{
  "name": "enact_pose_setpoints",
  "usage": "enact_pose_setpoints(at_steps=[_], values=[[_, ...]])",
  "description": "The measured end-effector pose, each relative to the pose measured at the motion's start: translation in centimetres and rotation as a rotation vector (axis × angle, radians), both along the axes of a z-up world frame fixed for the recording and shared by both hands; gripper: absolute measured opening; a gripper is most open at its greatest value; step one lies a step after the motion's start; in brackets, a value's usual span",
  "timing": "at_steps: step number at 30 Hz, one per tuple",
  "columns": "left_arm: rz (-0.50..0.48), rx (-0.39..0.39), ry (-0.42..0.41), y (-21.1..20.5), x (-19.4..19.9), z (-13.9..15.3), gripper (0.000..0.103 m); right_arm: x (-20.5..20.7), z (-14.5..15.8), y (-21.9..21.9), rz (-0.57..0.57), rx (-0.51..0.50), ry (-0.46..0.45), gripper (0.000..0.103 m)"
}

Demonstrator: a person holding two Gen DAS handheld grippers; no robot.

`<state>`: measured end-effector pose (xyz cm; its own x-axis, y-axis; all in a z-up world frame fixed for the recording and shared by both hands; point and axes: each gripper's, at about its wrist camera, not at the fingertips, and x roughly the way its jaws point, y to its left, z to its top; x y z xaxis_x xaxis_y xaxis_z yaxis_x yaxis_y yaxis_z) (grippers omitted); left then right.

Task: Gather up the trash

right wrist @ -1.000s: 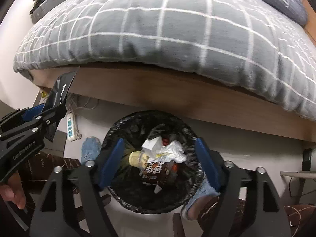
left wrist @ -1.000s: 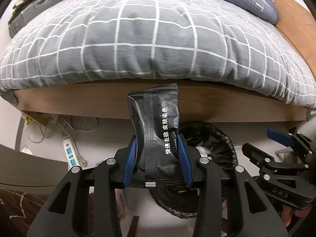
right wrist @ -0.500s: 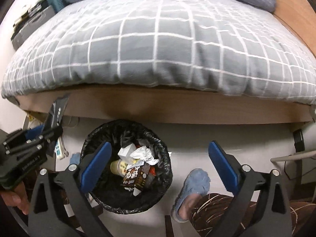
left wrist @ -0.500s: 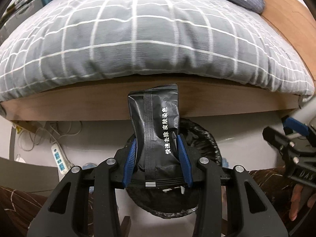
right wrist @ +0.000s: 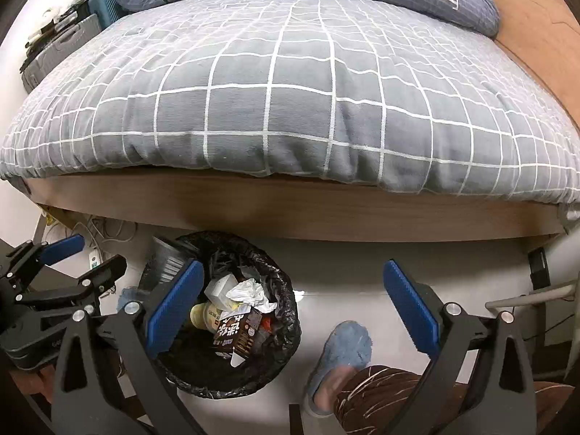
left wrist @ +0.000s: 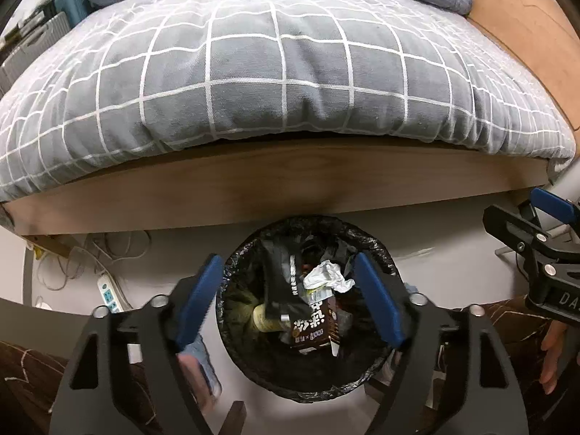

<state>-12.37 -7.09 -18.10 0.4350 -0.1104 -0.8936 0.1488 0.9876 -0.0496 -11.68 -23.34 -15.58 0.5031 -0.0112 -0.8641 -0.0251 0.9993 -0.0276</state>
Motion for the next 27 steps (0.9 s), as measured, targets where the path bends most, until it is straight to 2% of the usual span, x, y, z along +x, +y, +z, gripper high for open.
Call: enact_pose_setpoints(at_steps=[6,12,16,21,27], values=[[0.028,-0.002,-0.043,1.8,-0.2,1.8,0.097,-0.4,1.5,0.5,0.007,-0.005,-0.034,0.095],[0.068,-0.019,-0.111,3.7,-0.2,5.9,0.097,-0.6,5.2,1.4,0.008,-0.021,-0.126,0.095],[0.097,-0.039,-0.156,5.0,-0.7,9.5,0.097,-1.0,9.4,1.9,-0.015,0.008,-0.199,0.095],[0.106,-0.059,-0.229,5.7,-2.2,14.5,0.097,-2.7,13.4,2.7,-0.014,0.002,-0.271,0.095],[0.104,-0.066,-0.302,5.9,-4.1,18.8,0.097,-5.1,17.5,2.9,-0.011,0.013,-0.331,0.095]])
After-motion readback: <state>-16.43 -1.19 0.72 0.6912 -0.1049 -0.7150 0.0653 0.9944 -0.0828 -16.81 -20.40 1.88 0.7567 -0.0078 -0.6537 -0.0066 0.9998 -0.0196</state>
